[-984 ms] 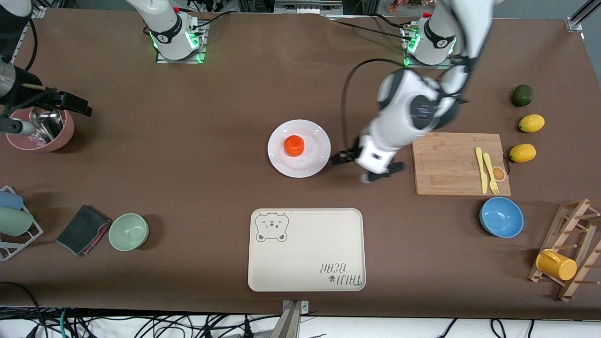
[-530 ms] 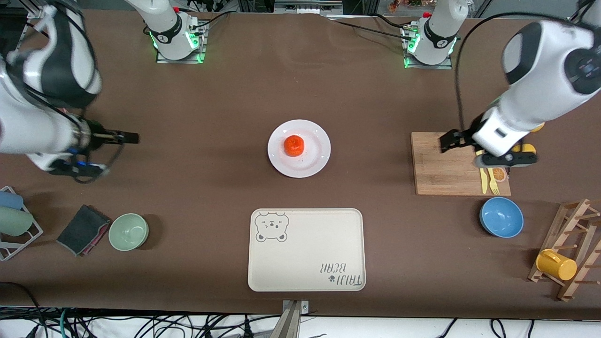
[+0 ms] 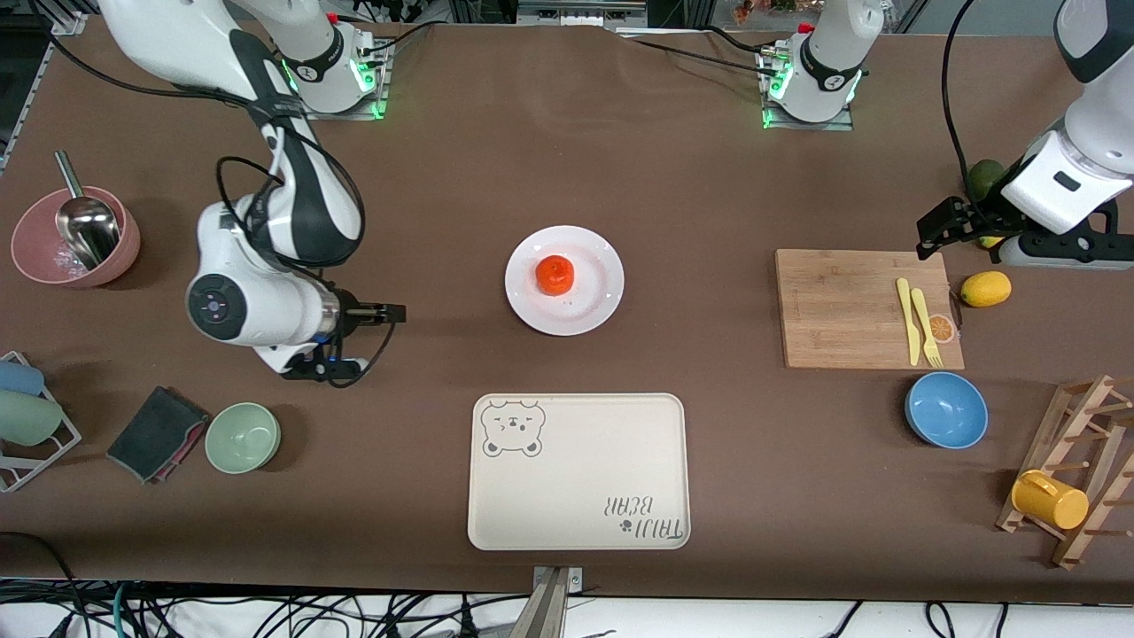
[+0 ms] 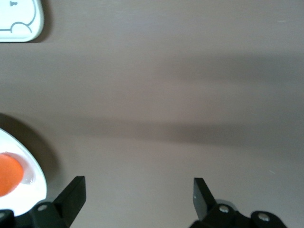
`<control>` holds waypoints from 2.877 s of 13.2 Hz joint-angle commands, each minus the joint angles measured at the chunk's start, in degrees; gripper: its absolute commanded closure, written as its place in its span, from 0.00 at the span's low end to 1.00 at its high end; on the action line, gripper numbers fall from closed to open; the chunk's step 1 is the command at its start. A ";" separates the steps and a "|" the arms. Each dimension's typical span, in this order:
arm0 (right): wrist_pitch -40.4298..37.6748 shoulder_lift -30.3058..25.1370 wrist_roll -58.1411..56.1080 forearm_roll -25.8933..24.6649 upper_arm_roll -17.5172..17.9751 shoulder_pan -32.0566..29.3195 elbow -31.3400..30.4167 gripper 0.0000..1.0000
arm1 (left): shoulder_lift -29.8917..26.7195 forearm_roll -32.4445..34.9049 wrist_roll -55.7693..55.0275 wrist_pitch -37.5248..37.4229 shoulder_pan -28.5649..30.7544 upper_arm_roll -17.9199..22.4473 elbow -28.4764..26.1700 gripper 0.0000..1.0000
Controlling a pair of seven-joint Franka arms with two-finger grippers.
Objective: Place orange and plate with both arms
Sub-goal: 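Move the right gripper to the plate rim and grasp it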
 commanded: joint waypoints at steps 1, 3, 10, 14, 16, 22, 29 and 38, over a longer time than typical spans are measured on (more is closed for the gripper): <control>6.95 -1.86 -0.46 1.31 4.00 -0.44 -6.31 0.00 | 2.12 1.42 0.89 -2.72 0.21 0.05 4.28 0.00; 15.46 -1.94 -0.38 2.97 6.90 -0.44 -11.32 0.00 | 2.13 1.42 0.72 -5.08 0.91 0.13 6.30 0.00; 27.45 -1.77 -0.46 14.04 11.75 -0.53 -17.59 0.00 | 2.92 1.42 0.72 -10.72 2.85 0.05 12.11 0.00; 28.07 -1.77 -8.43 27.47 12.98 -0.44 -18.29 0.00 | 3.09 1.51 0.81 -11.60 2.85 -0.22 12.11 0.00; 27.64 -1.33 -12.31 30.30 13.16 -0.53 -18.38 0.00 | 3.18 1.51 0.80 -11.60 3.20 0.13 12.11 0.00; 26.75 1.22 -19.52 33.74 14.30 -0.53 -18.38 0.00 | 3.44 1.51 0.81 -11.60 5.40 0.05 12.11 0.00; 27.11 3.68 -26.90 33.65 15.09 -0.18 -17.59 0.30 | 3.44 1.51 0.81 -11.60 5.40 -0.04 12.11 0.00; 28.07 5.61 -27.27 33.65 15.09 1.31 -15.83 0.63 | 3.36 1.51 0.72 -11.52 5.22 -0.31 12.11 0.00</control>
